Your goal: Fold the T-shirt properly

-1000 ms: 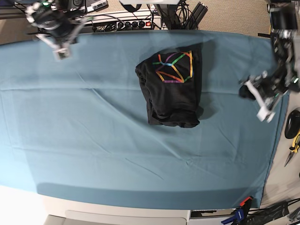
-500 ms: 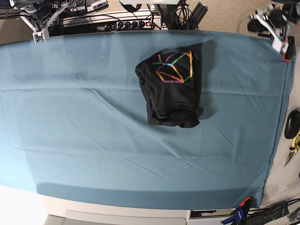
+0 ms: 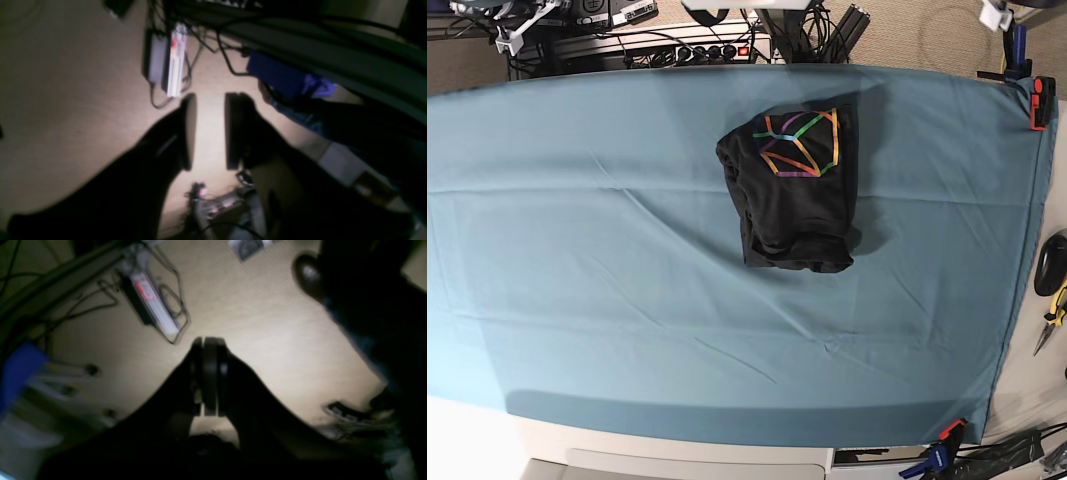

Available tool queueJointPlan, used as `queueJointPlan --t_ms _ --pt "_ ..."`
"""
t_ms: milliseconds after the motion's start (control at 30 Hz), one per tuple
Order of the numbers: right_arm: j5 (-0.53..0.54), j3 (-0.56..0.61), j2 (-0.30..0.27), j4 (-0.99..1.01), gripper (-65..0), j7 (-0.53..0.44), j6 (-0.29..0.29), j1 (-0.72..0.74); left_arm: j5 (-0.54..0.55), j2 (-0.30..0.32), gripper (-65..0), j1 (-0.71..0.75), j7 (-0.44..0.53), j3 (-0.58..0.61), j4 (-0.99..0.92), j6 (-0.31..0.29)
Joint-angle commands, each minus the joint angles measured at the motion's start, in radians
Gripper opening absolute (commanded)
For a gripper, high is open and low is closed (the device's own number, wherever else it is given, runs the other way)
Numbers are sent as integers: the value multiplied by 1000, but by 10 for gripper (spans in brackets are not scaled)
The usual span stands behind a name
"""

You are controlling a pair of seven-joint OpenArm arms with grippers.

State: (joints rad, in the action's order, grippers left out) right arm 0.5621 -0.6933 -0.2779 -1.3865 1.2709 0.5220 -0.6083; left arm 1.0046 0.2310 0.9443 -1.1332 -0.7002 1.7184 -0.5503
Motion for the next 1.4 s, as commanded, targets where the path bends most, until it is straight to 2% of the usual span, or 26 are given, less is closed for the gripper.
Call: queueJointPlan --t_ms 0,100,167,367,500,600,700,800,867,933,967,1067,1100,1133,1200,1367 --pt "8 -7 -26 48 -650 3 -3 12 10 6 -515 18 6 5 -29 -14" --pt "60 -6 -70 217 -650 -1 -3 95 -6 7 -515 -5 35 60 -147 -38" --pt "77 -6 -96 309 -650 -19 -3 153 -55 7 -515 -29 88 119 -228 -39" --pt "73 8 -135 436 -650 -59 -2 267 -350 8 -515 -130 325 353 -464 -38" --pt "3 113 -151 439 -650 -158 0 278 -556 7 -515 -207 492 515 -581 -21" --pt "-105 226 -154 439 -650 -266 -1 278 -711 5 -515 -258 616 616 -651 72" --pt "-209 354 -149 439 -650 -377 -3 278 -855 -4 -515 -308 694 687 -713 224" --pt "-305 475 -146 439 -650 -479 -4 278 -944 -19 -515 -352 737 720 -766 379" --pt "-355 548 -146 439 -650 -534 -5 278 -965 -29 -515 -381 785 723 -798 448" --pt "-361 609 -143 440 -650 -599 -40 275 -964 -36 -515 -411 830 724 -830 502" --pt "-361 632 -135 444 -650 -623 -91 273 -964 -37 -515 -426 845 724 -845 509" --pt "-326 662 -87 497 -650 -700 -305 273 -964 -37 -515 -478 857 723 -888 509" --pt "-307 661 -66 529 -650 -725 -357 275 -964 -37 -515 -495 857 723 -903 508" --pt "-294 660 -46 562 -650 -751 -383 279 -959 -38 -515 -511 857 723 -919 507" --pt "-290 660 -7 621 -650 -792 -385 287 -948 -43 -515 -543 853 723 -951 507" --pt "-290 659 89 681 -650 -796 -389 309 -942 -92 -515 -605 855 723 -1024 506"
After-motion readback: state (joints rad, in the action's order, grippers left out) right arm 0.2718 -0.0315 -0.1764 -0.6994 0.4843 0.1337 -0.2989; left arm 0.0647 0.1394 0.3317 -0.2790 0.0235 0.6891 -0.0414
